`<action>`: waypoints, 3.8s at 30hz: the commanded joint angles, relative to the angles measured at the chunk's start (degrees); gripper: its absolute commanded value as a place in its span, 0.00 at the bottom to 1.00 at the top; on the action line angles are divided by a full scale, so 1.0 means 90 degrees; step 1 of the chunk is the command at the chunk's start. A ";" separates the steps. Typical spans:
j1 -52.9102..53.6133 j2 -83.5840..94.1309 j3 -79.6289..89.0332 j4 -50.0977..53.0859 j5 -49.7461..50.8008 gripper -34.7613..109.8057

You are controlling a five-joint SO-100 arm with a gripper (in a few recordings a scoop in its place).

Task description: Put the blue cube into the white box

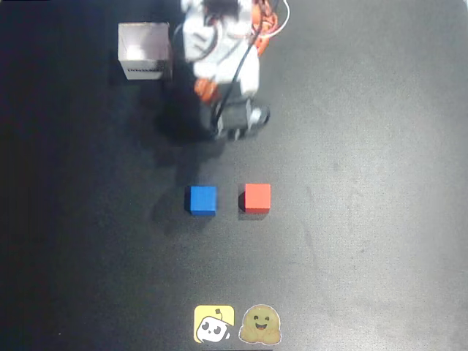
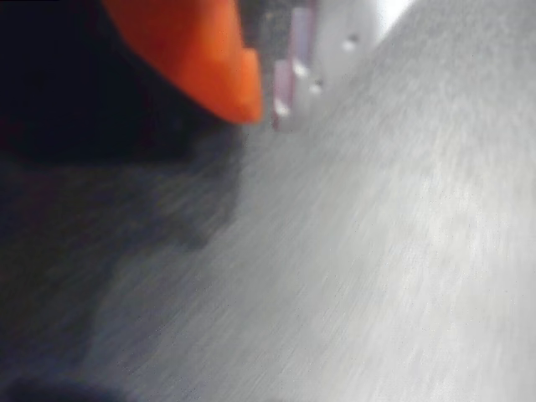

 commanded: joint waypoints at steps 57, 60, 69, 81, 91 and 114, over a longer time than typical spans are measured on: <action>0.0254 -0.6396 -0.3691 -0.1914 0.0176 0.38; 0.0273 -0.6533 -0.3828 -0.1914 0.0264 0.38; 0.0332 -0.6777 -0.4072 -0.2051 0.0869 0.38; 0.0273 -0.6855 -0.4033 -0.2129 0.1377 0.41; 0.0244 -0.7041 -0.4092 -0.2148 0.1475 0.39; 0.0352 -0.6895 -0.4258 -0.1680 0.1582 0.24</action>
